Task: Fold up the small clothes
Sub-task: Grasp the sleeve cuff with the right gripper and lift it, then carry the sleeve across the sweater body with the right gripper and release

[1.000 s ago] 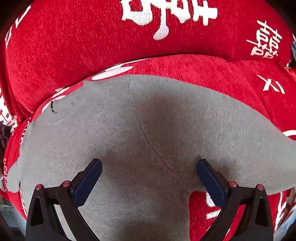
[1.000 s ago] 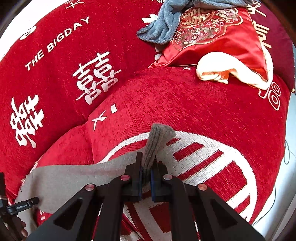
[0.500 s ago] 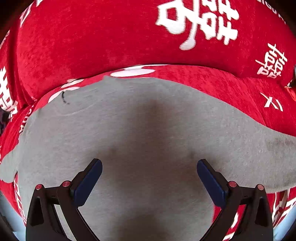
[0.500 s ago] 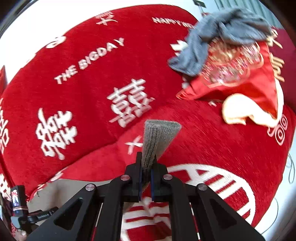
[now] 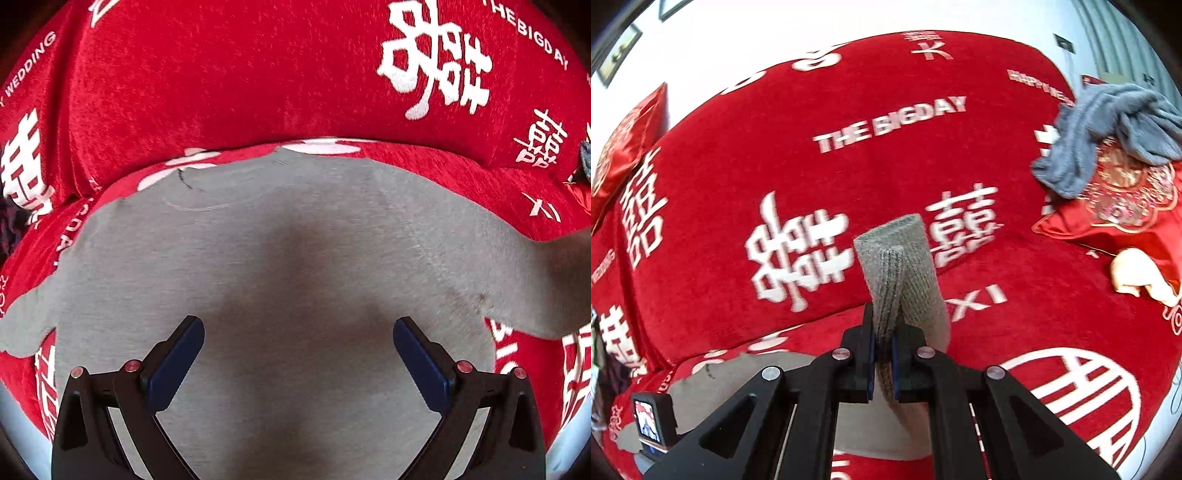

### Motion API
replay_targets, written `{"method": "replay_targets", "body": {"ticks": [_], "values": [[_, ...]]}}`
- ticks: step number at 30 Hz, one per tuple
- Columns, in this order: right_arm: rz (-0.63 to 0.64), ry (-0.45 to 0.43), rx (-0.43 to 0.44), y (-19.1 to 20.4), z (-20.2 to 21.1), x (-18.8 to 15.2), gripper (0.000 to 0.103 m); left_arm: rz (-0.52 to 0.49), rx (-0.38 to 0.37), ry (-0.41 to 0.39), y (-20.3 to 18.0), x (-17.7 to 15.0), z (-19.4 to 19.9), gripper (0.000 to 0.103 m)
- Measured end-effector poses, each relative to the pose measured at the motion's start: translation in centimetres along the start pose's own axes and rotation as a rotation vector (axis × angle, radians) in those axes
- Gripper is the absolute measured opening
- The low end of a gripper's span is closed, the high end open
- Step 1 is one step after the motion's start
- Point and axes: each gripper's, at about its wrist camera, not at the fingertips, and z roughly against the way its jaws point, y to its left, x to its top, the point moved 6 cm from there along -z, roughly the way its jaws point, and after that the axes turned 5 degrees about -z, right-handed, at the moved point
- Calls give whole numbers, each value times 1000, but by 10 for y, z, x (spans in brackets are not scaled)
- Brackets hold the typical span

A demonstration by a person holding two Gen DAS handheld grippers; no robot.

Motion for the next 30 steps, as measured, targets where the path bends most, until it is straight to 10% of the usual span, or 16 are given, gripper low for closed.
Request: {"method": "replay_targets", "body": {"ticks": [30], "values": [[301, 195, 157, 290, -58, -146, 7, 196, -37, -32, 169, -88, 18, 103]]}}
